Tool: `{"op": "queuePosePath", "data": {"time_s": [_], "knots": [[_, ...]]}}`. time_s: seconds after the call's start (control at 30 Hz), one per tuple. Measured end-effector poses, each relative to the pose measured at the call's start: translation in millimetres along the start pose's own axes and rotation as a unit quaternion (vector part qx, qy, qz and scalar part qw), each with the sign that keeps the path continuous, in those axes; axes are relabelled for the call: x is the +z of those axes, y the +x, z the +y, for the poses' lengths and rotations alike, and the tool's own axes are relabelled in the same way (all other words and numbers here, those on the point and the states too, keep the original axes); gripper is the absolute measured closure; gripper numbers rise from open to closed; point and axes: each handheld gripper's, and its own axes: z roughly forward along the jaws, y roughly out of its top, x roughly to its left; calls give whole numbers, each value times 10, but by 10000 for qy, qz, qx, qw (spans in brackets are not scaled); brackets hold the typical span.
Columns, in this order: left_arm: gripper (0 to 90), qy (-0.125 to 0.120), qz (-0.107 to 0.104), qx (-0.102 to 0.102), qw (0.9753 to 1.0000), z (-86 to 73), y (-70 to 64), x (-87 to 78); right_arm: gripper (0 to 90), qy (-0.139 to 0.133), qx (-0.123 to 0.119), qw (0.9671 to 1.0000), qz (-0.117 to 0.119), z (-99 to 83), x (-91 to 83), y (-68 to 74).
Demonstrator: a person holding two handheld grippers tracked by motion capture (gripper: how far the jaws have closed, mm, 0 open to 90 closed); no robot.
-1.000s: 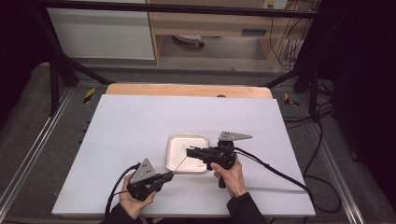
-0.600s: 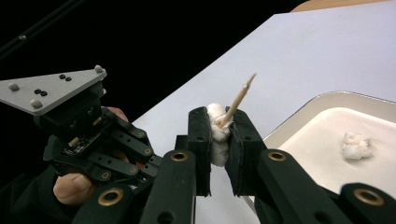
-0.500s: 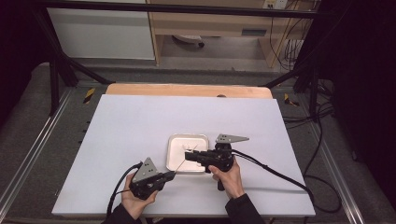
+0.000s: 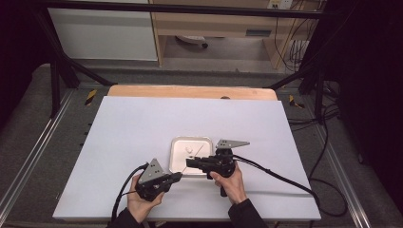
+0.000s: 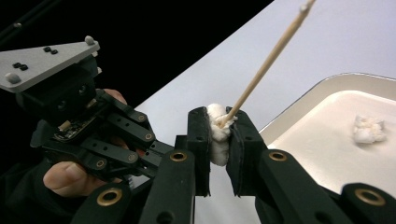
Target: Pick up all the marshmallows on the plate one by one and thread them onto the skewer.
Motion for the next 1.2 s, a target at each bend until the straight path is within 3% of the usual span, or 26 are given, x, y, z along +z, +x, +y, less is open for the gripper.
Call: {"op": "queuePosePath", "data": {"time_s": [0.2, 0.27, 0.3, 0.33, 0.4, 0.83, 0.87, 0.93, 1.03, 1.2], "knots": [[891, -40, -9, -13, 10000, -8, 4, 21, 810, 13, 33, 10000, 20, 1, 4, -9], [891, -166, -60, -7, 9998, 0, -3, 12, 809, 40, 78, 9999, 57, -4, 11, -9], [891, -122, 22, 36, 9999, 17, -16, 9, 810, 145, 146, 9996, 167, -24, 34, -13], [891, -93, 59, 94, 9999, 19, -18, 10, 809, 93, 123, 9998, 120, -51, 48, -9], [891, -84, 35, 9, 10000, 9, -7, 19, 810, 53, 100, 9999, 95, -56, 53, 2], [891, 26, -1, 42, 10000, -15, -16, 55, 799, 298, 136, 9994, 65, -67, 63, -23], [891, -22, 6, 31, 10000, -11, -17, 43, 783, 316, 143, 9994, 58, -57, 55, -24], [891, -73, 35, 0, 10000, -8, -1, 6, 632, 232, 65, 9997, 28, -36, 32, -11], [891, -96, 77, -100, 9999, -33, 58, -52, 497, 181, -183, 9994, -235, 11, -32, 5], [891, -98, 213, -179, 9996, -66, 161, -156, 251, 242, -675, 9941, -815, 48, -87, -11]]}}
